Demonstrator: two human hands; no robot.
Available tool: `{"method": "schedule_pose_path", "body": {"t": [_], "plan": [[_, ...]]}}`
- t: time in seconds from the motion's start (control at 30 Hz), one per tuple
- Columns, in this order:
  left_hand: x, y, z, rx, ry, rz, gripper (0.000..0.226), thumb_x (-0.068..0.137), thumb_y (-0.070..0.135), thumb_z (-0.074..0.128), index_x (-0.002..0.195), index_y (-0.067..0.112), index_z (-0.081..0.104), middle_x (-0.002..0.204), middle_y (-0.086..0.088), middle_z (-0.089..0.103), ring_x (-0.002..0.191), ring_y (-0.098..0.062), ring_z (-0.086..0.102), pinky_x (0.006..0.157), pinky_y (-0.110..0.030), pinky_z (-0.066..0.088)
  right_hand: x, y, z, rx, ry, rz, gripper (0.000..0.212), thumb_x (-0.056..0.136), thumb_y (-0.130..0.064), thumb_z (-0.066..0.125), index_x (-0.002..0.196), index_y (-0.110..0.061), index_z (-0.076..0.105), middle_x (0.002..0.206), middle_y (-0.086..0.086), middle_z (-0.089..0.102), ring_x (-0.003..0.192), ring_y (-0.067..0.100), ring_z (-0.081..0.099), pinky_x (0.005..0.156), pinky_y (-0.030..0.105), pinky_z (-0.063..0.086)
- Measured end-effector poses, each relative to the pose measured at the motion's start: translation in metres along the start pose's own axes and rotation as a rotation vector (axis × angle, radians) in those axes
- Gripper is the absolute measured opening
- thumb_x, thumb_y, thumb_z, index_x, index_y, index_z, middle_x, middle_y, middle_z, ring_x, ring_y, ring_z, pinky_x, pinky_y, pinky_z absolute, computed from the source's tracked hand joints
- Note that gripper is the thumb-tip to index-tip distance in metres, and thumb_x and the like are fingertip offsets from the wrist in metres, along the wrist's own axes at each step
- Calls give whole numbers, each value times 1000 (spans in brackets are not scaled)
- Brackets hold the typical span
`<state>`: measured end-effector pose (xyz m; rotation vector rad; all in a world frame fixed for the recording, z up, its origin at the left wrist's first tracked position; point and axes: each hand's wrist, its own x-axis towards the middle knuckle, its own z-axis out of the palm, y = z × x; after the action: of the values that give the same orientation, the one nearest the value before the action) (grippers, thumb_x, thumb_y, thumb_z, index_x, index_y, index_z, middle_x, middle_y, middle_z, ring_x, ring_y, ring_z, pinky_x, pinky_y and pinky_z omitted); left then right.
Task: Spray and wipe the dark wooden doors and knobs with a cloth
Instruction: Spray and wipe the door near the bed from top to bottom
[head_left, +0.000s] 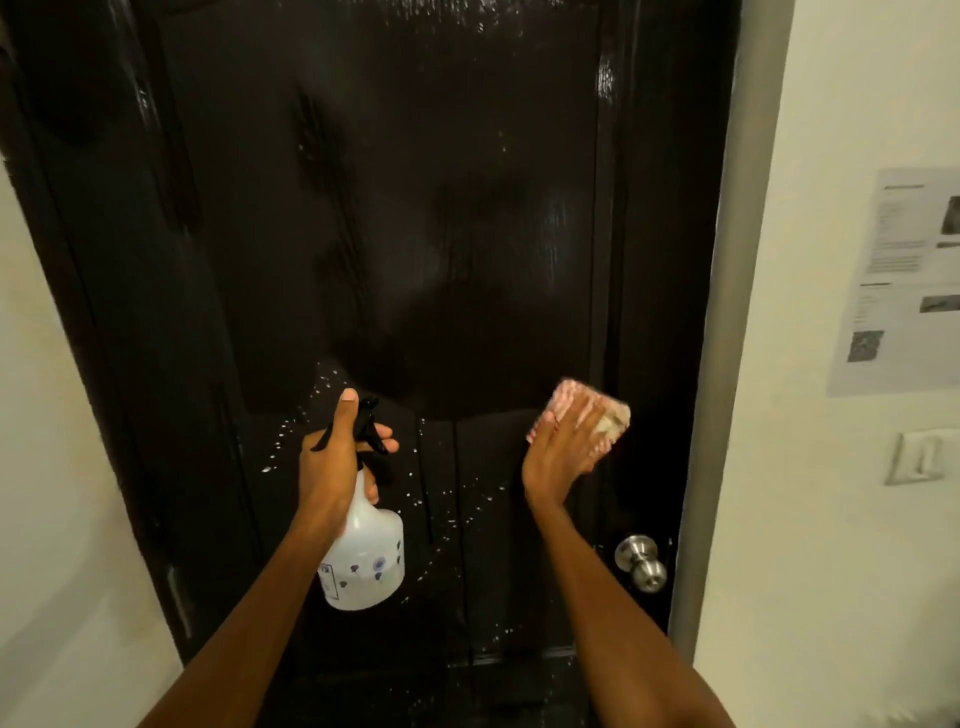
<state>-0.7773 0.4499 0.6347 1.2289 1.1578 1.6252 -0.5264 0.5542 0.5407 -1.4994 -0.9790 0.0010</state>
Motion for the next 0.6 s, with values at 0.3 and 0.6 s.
{"method": "schedule_pose_path", "body": {"t": [0.3, 0.6], "plan": [[-8, -33, 53, 5, -234, 54, 75, 99, 63, 40, 93, -5, 73, 87, -21, 77, 37, -20, 46, 44, -29, 43, 38, -10, -19, -67, 83, -264, 59, 109, -49, 19, 159, -32, -8, 169, -3, -12, 157, 25, -7, 122, 47, -15], [-44, -117, 59, 43, -219, -89, 81, 92, 63, 42, 98, -12, 70, 86, -15, 78, 40, -17, 51, 44, -29, 44, -119, 151, 32, 264, 39, 496, 65, 111, -34, 32, 161, -17, -6, 169, 4, -13, 156, 22, -10, 126, 44, 1]]}}
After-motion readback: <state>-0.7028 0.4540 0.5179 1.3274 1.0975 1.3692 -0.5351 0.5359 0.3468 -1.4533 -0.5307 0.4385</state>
